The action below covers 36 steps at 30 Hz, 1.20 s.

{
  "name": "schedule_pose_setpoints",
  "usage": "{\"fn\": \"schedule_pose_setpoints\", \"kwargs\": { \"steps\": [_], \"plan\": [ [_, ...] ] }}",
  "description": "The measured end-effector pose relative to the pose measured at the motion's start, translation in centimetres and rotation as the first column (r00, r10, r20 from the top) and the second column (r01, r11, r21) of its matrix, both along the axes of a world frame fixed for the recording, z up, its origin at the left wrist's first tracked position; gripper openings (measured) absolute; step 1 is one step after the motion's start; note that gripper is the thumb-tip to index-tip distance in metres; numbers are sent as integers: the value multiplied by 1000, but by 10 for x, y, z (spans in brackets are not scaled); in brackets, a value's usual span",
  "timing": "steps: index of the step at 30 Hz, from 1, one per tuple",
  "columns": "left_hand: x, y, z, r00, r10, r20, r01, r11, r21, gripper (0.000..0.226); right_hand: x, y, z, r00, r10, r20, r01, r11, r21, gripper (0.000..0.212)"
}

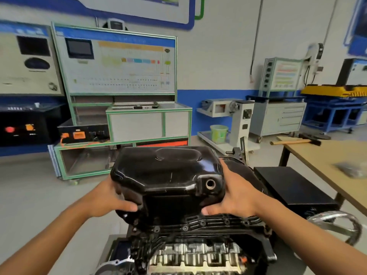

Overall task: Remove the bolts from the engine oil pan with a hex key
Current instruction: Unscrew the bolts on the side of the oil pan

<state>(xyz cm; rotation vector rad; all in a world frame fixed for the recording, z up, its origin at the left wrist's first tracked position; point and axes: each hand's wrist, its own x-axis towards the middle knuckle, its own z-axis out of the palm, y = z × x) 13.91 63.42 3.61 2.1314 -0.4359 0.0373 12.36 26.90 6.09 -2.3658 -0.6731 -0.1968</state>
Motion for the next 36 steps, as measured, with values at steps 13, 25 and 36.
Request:
{"fn": "schedule_pose_setpoints", "kwargs": {
  "steps": [13,25,36],
  "plan": [
    [14,-81,112,916,-163,366,146,987,75,67,-20,-84,55,978,-144,152,118,979,167,120],
    [4,-519,155,577,-688,440,774,633,-25,71,-244,-397,124,695,-709,123,701,705,104,73],
    [-40,-733,26,410,-904,120,911,398,-110,119,-345,-529,-1,478,-878,17,872,477,112,92]
  ]
}}
